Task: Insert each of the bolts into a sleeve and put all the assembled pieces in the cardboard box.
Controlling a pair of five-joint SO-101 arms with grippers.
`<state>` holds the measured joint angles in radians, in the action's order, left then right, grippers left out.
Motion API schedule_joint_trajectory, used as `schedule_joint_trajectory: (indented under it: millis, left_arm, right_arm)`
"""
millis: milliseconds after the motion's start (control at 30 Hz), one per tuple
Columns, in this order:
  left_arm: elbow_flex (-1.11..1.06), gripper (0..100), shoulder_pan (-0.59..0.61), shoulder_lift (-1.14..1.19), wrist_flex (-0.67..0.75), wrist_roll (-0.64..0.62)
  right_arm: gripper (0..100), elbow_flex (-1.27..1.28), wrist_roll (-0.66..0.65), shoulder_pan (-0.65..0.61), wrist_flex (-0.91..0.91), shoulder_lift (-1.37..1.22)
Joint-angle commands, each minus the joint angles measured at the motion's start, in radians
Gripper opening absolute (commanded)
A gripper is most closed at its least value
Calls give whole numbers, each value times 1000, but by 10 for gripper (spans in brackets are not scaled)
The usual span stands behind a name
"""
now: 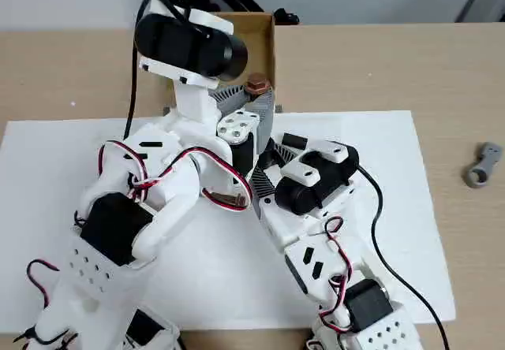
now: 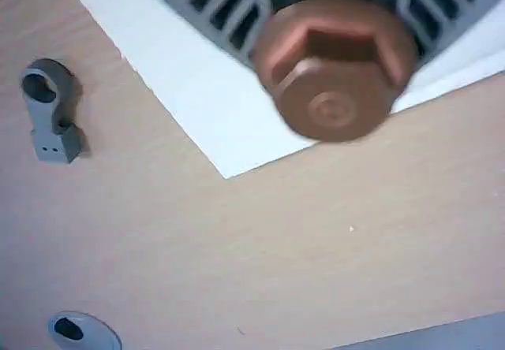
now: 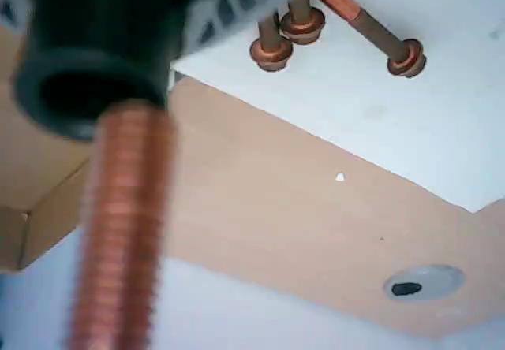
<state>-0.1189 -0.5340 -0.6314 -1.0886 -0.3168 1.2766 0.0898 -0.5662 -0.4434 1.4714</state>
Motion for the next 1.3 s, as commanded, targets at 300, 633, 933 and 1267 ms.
schedule_joint_trajectory:
  millis: [300,633,933,1267]
  left_arm:
    - [-70,5,-6,-18,124,-8]
    - [-182,5,-2,-28,126,-5]
    - [-217,5,-2,-29,124,-2]
    - [-142,133,-2,-29,-37,23]
  right_arm:
    - [5,-14,11,-12,2,18]
    - [5,-14,12,-12,-2,18]
    - [5,-14,12,-12,-2,18]
    - [5,-14,12,-8,-4,18]
